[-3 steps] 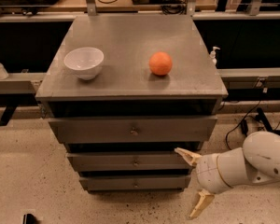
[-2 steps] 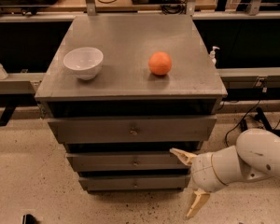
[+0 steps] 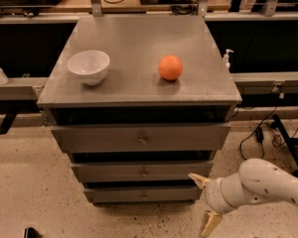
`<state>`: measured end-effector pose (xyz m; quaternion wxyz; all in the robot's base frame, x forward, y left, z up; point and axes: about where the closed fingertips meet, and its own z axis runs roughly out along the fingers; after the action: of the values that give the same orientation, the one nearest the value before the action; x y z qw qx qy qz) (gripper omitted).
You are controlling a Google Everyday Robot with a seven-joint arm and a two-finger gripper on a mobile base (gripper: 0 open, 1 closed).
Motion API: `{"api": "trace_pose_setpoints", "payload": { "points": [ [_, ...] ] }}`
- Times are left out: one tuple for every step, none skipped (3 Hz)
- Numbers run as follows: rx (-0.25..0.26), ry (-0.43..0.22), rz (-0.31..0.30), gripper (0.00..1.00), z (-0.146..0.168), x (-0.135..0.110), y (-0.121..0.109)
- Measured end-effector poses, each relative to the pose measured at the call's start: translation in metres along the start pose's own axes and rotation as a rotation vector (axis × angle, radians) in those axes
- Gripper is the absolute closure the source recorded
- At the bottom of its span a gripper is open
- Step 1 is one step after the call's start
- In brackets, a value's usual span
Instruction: Open middle drawer
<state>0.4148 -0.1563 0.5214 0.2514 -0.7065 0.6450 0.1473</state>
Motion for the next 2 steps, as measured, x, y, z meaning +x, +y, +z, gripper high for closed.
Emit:
{"api": "trace_pose_setpoints", "payload": {
  "points": [
    [-0.01,0.079,-0.005,0.0,0.027,0.026,-0.008],
    [-0.008,0.095,-0.041,0.0,0.053,0.039,-0.031]
  ]
}}
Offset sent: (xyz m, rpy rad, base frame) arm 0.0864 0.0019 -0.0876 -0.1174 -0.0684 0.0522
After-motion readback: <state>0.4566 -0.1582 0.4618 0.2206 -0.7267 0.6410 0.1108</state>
